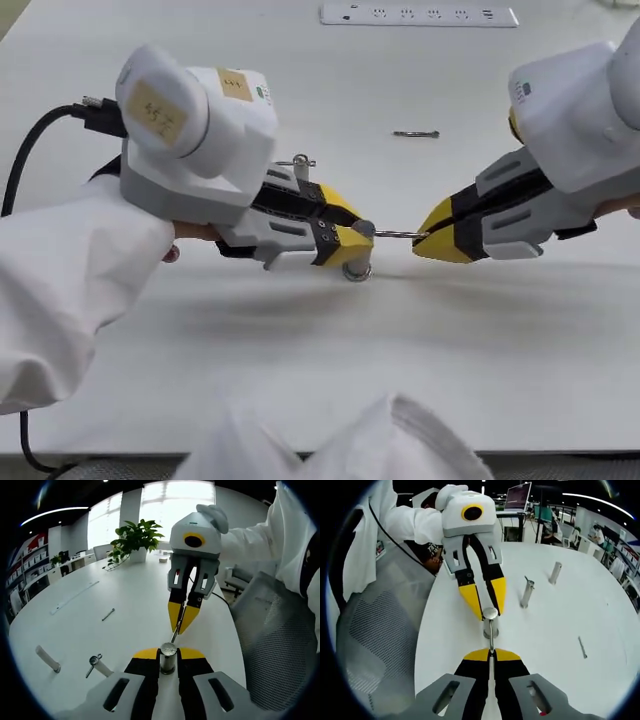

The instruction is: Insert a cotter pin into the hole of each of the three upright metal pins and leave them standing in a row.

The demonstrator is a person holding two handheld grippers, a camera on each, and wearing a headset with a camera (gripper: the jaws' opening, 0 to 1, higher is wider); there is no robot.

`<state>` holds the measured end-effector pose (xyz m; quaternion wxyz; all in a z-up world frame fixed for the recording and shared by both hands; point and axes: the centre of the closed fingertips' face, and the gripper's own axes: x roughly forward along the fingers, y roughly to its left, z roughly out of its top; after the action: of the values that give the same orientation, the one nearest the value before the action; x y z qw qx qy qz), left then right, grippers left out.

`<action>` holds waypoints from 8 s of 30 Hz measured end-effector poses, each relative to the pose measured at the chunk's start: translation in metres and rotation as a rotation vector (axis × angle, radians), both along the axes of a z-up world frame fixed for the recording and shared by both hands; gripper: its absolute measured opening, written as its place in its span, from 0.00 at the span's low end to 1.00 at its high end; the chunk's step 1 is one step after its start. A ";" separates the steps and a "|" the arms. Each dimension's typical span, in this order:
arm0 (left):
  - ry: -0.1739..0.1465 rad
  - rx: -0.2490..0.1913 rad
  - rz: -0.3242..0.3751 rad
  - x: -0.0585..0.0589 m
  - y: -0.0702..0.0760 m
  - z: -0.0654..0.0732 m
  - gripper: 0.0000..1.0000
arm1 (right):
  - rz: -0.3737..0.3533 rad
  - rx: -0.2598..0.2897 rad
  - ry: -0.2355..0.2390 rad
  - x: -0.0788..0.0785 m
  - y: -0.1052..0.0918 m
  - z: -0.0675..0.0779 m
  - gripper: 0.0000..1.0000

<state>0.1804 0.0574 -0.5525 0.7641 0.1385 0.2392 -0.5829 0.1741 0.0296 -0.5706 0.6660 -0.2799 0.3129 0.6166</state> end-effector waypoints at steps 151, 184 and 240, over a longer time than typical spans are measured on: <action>0.136 -0.126 0.342 -0.060 0.089 0.014 0.98 | -0.102 0.032 -0.080 0.083 0.027 -0.001 0.08; 0.069 -0.104 0.414 -0.045 0.096 0.027 0.97 | -0.278 0.211 -0.108 0.068 -0.008 0.055 0.58; -0.111 -0.203 0.727 0.087 0.154 0.072 0.89 | -0.866 0.318 -0.017 -0.029 -0.114 0.037 0.97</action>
<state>0.2676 0.2112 -0.4808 0.9426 -0.0005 0.1719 -0.2862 0.1452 -0.0849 -0.5334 0.8995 -0.0229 0.2971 0.3196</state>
